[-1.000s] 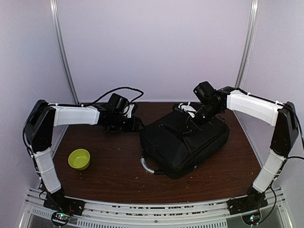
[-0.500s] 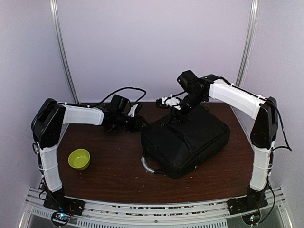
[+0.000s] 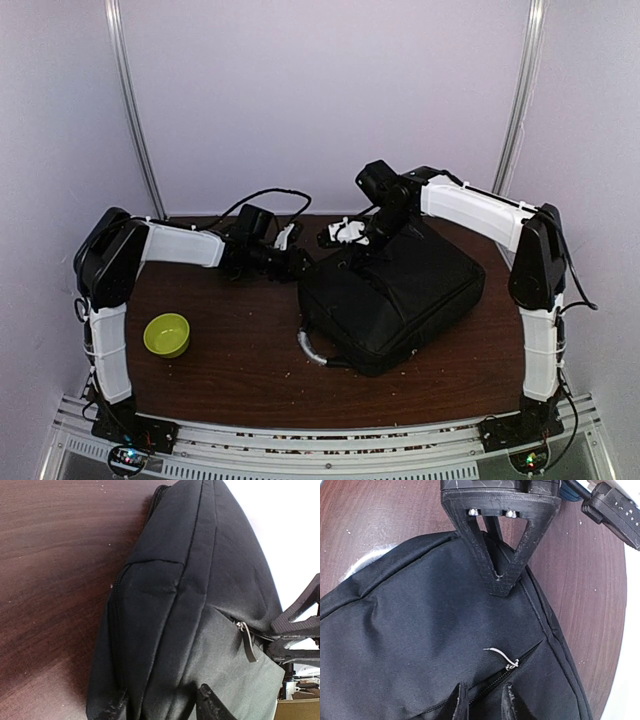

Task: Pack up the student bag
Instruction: Hold the upper front pocket of the student bag, then grab the upper front pocket of the student bag, then zip the upper front pocket of the student bag.

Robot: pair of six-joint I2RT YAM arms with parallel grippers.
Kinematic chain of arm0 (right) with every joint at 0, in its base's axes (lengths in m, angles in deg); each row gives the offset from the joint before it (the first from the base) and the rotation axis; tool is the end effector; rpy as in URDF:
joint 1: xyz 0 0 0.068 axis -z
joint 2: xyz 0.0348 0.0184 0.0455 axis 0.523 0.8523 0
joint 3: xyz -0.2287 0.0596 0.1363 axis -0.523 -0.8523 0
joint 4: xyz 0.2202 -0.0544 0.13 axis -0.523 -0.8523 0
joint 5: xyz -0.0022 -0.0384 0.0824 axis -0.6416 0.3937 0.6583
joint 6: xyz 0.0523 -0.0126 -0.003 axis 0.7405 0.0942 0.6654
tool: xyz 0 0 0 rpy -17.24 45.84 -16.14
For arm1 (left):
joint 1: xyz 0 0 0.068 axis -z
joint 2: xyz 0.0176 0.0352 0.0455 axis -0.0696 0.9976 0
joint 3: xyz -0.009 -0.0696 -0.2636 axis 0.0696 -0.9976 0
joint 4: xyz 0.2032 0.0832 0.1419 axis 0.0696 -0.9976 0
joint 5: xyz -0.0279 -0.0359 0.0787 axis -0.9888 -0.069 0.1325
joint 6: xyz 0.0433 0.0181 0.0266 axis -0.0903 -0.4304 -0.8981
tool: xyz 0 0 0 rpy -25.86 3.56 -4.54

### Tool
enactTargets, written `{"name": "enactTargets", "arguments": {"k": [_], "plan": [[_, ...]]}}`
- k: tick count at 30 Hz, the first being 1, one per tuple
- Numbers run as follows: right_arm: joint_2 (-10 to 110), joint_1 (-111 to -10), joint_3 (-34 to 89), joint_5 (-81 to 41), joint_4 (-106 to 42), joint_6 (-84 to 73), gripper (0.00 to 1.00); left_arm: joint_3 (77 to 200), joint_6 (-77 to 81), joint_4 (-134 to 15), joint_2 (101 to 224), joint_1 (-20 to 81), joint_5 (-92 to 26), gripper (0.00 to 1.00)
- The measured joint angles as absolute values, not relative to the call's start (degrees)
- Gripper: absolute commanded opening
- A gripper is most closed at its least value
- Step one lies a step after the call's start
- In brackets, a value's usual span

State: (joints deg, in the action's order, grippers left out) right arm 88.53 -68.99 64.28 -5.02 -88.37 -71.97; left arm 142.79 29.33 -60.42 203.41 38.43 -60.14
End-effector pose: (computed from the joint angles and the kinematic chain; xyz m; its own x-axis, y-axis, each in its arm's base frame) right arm 0.3474 0.2835 0.2770 0.2453 -0.8163 -0.5230 -0.9655 -0.1574 -0.2072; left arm 0.3545 -0.2678 0.1734 -0.9231 0.0123 -0.3844 0.3275 0.5491 -0.7689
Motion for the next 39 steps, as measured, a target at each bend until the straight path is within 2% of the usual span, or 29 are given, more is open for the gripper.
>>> {"name": "enactTargets", "arguments": {"k": [4,14,20,27,32,39], "plan": [[88.55,-69.01,64.33,-5.68,-87.47,-72.35,0.35,143.09,29.53,-60.42,203.67,38.43,-60.99,0.41],[93.16,-69.31,68.22,-5.9,-87.5,-74.57,0.34,143.14,29.53,-60.49,203.69,38.43,-62.28,0.23],[94.89,-70.21,69.97,-6.36,-88.68,-76.74,0.27,143.14,29.51,-60.46,203.69,38.43,-62.7,0.15],[96.66,-70.69,73.22,-7.17,-92.74,-79.47,0.09,143.14,29.51,-60.46,203.69,38.49,-63.13,0.05],[96.84,-70.82,73.35,-7.36,-93.53,-80.96,0.04,143.14,29.46,-60.77,203.69,38.6,-63.11,0.0],[92.7,-70.82,67.71,-7.03,-92.37,-81.5,0.0,143.14,29.25,-61.53,203.69,38.71,-61.32,0.0]]}}
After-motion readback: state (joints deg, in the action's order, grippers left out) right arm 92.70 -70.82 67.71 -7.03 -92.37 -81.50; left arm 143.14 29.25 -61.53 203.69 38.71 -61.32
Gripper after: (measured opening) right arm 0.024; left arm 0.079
